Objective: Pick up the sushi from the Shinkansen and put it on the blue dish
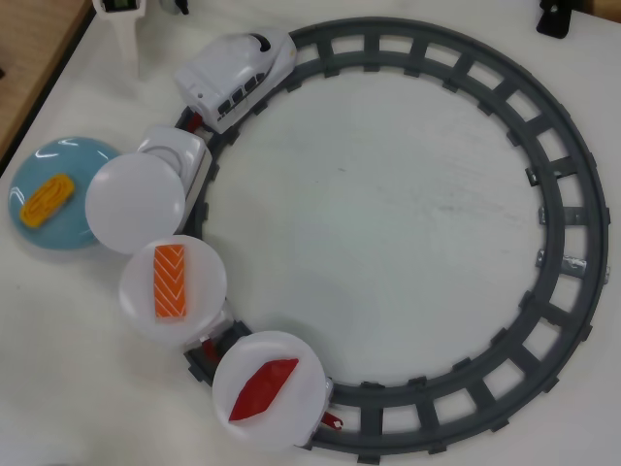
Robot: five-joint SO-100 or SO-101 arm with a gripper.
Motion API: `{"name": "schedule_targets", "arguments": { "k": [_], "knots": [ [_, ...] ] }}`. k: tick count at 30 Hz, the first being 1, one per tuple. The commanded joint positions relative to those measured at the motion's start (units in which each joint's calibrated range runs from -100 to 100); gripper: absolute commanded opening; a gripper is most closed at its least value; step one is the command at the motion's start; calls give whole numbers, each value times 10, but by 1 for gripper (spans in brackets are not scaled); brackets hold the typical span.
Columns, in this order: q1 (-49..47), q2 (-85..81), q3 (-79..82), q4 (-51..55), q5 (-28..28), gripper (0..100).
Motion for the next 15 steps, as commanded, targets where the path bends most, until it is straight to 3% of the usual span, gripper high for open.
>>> {"name": "schedule_targets", "arguments": {
  "k": [1,15],
  "knots": [
    [0,-89,91,-58,7,3],
    [-3,-156,163,-105,8,3]
  ]
}}
